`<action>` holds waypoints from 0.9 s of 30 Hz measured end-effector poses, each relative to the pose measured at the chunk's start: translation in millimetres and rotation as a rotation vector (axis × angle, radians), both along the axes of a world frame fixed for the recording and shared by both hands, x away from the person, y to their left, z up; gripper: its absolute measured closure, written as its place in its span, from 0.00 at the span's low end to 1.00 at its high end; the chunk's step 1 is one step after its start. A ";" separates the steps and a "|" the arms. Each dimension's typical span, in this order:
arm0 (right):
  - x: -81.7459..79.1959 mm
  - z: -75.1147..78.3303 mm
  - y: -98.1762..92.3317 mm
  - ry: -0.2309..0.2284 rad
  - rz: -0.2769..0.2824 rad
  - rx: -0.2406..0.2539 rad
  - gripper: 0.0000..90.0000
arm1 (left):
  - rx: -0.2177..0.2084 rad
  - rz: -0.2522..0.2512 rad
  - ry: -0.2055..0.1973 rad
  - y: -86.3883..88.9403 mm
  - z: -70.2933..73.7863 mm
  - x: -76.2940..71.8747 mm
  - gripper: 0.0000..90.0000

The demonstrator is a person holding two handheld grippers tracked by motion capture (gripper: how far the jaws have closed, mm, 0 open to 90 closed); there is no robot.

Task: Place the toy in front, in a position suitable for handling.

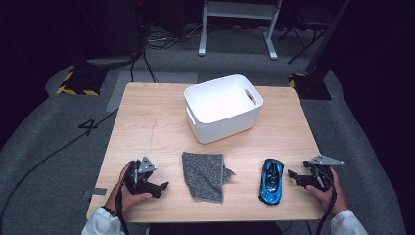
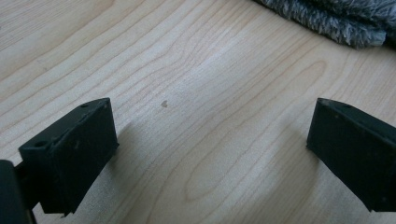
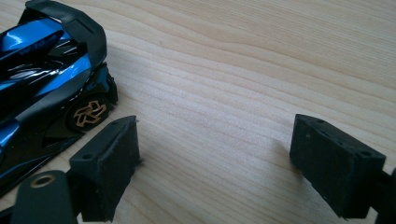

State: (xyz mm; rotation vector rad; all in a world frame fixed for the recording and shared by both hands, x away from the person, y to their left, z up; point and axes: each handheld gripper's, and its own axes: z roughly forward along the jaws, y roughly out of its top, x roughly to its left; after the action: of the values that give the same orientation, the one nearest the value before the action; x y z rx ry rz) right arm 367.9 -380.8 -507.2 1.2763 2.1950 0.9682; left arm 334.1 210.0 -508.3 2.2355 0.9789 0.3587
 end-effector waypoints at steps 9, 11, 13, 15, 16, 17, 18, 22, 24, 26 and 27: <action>0.3 0.0 0.2 0.000 -0.001 0.000 0.17 | -0.002 0.003 -0.001 -0.7 -0.1 1.0 0.02; 0.4 0.0 0.3 0.000 -0.001 0.000 0.17 | -0.001 0.002 -0.003 -1.1 -0.1 1.6 0.02; 0.5 0.0 0.3 0.001 -0.002 -0.001 0.17 | -0.003 0.001 -0.001 -1.5 -0.2 2.0 0.02; 0.4 -0.1 0.4 0.000 -0.002 0.000 0.17 | -0.003 0.001 0.000 -1.8 -0.1 2.4 0.02; 0.4 -0.1 0.4 0.000 -0.002 0.000 0.17 | -0.003 0.001 0.000 -1.8 -0.1 2.4 0.02; -0.2 0.0 0.3 0.001 -0.002 -0.001 0.17 | -0.001 0.001 0.000 -2.0 -0.1 2.5 0.02; -0.7 0.0 0.3 0.001 -0.001 -0.001 0.17 | -0.002 0.003 0.000 -2.5 -0.1 2.4 0.02; -4.4 0.8 0.8 -0.002 0.034 -0.015 0.17 | 0.002 -0.003 -0.006 -4.3 0.0 1.4 0.03; -5.1 1.1 1.5 -0.006 0.041 -0.021 0.17 | 0.001 -0.010 -0.004 -5.9 0.1 0.7 0.03; -6.2 1.7 5.2 0.002 0.080 -0.023 0.17 | 0.005 -0.020 -0.005 -7.8 0.2 0.7 0.03; -7.4 2.2 7.4 0.001 0.104 -0.030 0.18 | 0.002 -0.021 -0.005 -10.6 0.1 -0.1 0.03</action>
State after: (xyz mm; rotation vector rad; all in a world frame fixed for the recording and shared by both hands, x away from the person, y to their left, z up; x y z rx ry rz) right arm 360.5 -373.4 -505.1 1.1602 2.2873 0.9700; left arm 333.9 199.5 -508.2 2.2434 0.9524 0.3560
